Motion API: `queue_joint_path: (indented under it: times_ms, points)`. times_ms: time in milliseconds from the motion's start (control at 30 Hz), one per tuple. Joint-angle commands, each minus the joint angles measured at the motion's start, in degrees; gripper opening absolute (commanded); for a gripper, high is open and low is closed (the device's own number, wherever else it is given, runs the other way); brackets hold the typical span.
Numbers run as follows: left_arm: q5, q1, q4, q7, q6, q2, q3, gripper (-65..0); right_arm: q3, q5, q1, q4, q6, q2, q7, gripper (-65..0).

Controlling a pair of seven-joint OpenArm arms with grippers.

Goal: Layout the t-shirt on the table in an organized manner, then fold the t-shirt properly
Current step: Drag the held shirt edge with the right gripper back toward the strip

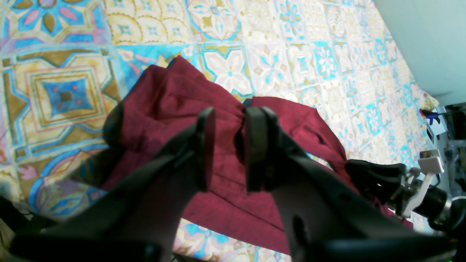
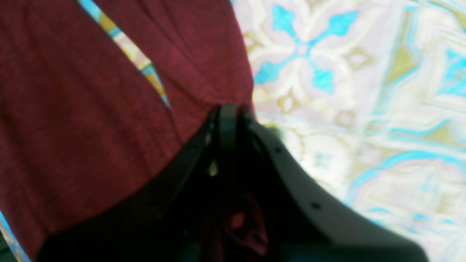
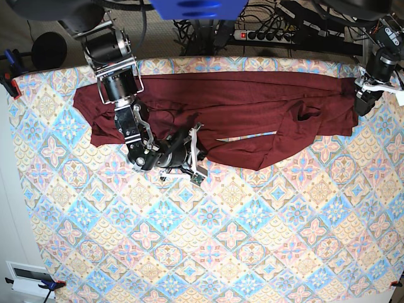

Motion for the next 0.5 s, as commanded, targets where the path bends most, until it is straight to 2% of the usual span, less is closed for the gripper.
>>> queue_joint_path:
  times_ms: [0, 267, 467]
  points:
    - [-1.2, 0.1, 0.9, -1.1, -0.5, -1.0, -0.3, -50.6, 0.4, 1.2, 2.0, 4.0, 0.2, -0.2, 0.4, -65.0]
    - [-1.0, -0.8, 0.9, -1.1, -0.5, -1.0, -0.4, -50.6, 0.6, 1.5, -4.6, 22.5, 0.2, -0.2, -6.8, -65.0]
    - [-1.0, -0.8, 0.8, -1.1, -0.5, -1.0, -0.4, -50.6, 1.1, 1.6, -13.4, 32.1, 0.2, 1.1, -7.4, -65.0]
